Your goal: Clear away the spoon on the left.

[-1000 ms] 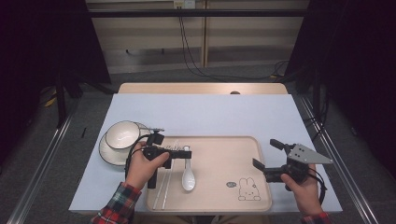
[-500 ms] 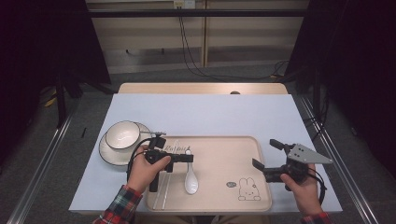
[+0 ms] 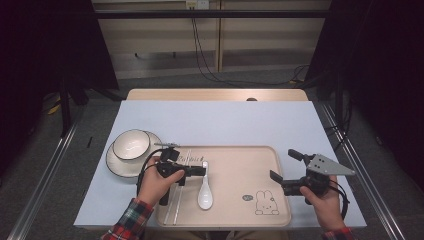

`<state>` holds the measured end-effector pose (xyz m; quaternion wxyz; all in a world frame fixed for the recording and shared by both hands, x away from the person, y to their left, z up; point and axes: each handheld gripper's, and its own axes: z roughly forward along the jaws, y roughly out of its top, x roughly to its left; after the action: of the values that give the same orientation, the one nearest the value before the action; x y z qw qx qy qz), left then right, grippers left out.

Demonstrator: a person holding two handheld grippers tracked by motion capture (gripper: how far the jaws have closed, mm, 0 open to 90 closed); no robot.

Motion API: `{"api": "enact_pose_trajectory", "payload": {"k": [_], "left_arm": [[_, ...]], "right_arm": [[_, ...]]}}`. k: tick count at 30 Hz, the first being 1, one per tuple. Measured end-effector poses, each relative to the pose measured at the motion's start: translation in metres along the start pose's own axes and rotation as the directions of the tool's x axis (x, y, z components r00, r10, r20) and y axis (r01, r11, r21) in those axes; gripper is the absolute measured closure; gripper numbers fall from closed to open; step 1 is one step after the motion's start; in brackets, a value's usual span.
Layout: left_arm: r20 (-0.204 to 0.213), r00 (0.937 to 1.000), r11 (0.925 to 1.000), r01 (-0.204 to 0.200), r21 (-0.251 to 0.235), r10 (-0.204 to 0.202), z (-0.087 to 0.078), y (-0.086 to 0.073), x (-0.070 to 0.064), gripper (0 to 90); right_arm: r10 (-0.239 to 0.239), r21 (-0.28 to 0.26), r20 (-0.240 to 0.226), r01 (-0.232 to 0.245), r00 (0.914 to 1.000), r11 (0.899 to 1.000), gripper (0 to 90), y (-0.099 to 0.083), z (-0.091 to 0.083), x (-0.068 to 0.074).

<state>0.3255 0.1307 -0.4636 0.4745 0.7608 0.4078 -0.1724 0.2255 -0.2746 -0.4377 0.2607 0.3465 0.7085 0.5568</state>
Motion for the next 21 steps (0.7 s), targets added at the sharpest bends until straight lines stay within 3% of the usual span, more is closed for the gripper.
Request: {"api": "enact_pose_trajectory", "payload": {"k": [6,11,17,21], "left_arm": [[-0.010,0.9997,0.9998,0.022,-0.003,-0.022,0.001,-0.001,0.006,76.4],[-0.016,0.9998,0.9998,0.011,-0.017,-0.012,-0.002,-0.001,0.006,73.8],[-0.053,0.9981,0.9988,-0.033,-0.035,0.031,-0.013,0.005,0.002,65.2],[-0.094,0.9929,0.9968,-0.075,-0.028,0.072,-0.021,0.011,-0.003,55.4]], "right_arm": [[-0.001,0.000,-0.001,0.001,1.0000,1.000,3.5,0.000,0.000,0.000],[-0.002,0.001,0.002,0.002,1.0000,1.000,3.5,0.000,0.000,0.000],[-0.001,0.000,0.002,0.001,1.0000,1.000,3.5,0.000,0.000,0.000],[-0.001,-0.003,0.003,0.001,1.0000,1.000,3.5,0.000,0.000,0.000]]}}
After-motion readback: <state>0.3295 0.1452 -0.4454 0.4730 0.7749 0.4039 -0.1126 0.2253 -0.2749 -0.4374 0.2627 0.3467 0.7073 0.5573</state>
